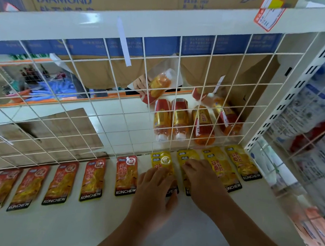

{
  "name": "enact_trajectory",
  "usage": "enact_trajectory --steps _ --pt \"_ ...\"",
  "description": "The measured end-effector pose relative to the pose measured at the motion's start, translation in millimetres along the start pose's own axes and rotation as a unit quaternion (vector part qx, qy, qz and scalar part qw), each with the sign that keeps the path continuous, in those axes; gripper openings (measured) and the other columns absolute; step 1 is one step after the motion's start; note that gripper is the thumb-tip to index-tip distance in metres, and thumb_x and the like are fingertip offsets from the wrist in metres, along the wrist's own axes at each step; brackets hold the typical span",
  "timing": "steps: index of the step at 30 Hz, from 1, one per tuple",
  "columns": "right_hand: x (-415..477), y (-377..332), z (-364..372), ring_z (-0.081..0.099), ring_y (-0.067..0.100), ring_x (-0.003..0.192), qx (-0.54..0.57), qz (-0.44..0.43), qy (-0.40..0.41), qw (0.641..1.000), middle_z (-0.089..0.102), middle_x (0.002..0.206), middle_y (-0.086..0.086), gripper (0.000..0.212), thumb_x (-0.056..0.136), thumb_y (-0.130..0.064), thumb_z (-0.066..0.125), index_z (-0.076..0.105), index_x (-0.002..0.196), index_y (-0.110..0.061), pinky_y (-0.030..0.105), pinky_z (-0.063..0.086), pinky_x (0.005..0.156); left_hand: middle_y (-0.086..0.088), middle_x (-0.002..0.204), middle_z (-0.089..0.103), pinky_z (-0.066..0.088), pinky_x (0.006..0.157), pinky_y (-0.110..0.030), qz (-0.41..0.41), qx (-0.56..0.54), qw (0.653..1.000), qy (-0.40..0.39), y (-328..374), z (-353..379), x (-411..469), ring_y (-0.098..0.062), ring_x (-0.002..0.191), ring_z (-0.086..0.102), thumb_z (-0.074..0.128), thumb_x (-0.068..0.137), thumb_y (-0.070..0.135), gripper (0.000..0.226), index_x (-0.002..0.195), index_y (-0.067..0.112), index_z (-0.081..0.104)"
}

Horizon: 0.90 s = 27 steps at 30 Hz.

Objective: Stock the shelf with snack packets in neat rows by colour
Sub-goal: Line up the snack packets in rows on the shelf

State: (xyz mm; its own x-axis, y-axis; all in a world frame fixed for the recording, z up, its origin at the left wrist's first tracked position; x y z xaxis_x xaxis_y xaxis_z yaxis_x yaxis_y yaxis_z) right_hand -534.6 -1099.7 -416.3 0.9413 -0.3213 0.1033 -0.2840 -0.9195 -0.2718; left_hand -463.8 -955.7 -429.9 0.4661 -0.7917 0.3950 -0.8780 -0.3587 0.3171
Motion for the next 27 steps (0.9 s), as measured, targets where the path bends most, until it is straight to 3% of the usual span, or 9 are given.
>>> enact_trajectory --steps 5,27 --pt "-4.5 -1.3 2.1 0.056 0.025 0.098 0.008 0.008 0.039 0.999 0.061 0.111 -0.001 0.057 0.055 0.002 0.078 0.069 0.109 -0.014 0.030 0.056 0.083 0.006 0.125 0.060 0.037 0.098 -0.036 -0.002 -0.011 1.000 0.009 1.3 -2.2 0.8 -0.022 0.121 0.053 0.063 0.082 0.039 0.031 0.109 0.024 0.068" --pt "-7.3 6.0 6.1 0.052 0.023 0.108 0.017 -0.045 0.059 0.997 0.059 0.124 -0.002 0.069 0.059 0.009 0.070 0.065 0.126 -0.010 0.030 0.055 0.091 0.009 0.122 0.060 0.037 0.094 -0.033 -0.010 -0.017 1.000 -0.010 2.0 -2.3 1.0 -0.020 0.120 0.052 0.063 0.081 0.036 0.024 0.103 0.028 0.069"
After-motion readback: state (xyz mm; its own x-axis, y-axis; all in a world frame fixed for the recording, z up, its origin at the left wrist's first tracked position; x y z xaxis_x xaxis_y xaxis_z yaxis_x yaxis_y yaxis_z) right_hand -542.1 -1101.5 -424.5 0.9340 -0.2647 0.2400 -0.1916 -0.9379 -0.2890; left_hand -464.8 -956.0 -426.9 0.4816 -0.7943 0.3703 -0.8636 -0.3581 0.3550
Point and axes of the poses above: each hand's wrist, its own x-axis towards the middle knuckle, its own z-axis out of the palm, y = z × x, the point moved 5 cm from there along x, towards the middle knuckle
